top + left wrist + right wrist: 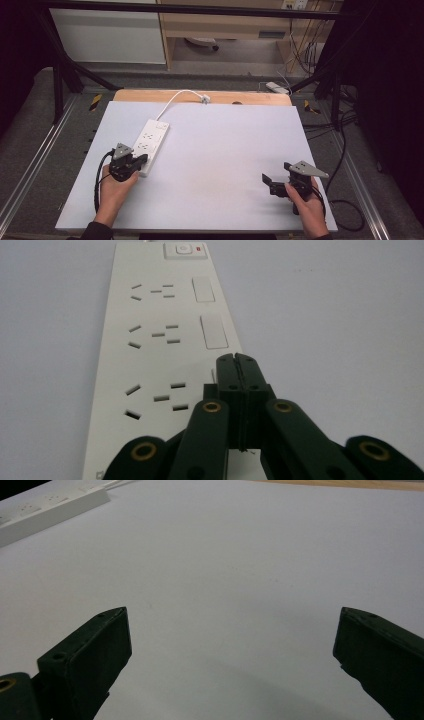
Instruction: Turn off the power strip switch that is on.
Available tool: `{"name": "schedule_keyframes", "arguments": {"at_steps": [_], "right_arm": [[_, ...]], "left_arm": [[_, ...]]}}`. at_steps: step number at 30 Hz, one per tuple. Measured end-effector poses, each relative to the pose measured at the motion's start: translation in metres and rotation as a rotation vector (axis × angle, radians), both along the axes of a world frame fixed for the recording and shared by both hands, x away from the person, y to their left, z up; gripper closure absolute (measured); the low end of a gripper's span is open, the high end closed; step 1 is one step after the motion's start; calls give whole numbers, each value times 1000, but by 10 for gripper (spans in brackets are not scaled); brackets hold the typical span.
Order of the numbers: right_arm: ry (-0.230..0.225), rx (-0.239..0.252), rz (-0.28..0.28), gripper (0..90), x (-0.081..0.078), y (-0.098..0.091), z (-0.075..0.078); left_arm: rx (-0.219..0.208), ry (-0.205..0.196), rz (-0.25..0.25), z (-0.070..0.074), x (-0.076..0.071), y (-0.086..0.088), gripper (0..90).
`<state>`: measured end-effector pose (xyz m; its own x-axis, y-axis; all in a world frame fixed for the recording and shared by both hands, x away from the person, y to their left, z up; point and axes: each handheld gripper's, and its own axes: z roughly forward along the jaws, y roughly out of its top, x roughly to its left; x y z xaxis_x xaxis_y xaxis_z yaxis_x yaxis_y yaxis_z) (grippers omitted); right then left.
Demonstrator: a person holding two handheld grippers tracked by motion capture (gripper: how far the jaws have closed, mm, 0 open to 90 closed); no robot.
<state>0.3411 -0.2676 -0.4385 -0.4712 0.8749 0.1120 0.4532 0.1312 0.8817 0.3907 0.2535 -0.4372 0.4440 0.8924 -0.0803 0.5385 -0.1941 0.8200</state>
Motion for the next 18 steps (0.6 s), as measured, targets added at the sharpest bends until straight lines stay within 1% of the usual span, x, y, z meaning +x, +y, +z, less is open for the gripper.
{"name": "schedule_keyframes", "arguments": {"at_steps": [5,8,15,18], "right_arm": [[0,0,-1,26,0,0,0],[2,0,-1,26,0,0,0],[2,2,0,26,0,0,0],[3,3,-2,26,0,-1,0]], "left_arm": [[-14,-13,5,0,1,0,900],[-9,-13,-2,0,1,-1,898],[-7,-42,-5,0,1,-3,840],[-11,-48,-5,0,1,-3,799]]}}
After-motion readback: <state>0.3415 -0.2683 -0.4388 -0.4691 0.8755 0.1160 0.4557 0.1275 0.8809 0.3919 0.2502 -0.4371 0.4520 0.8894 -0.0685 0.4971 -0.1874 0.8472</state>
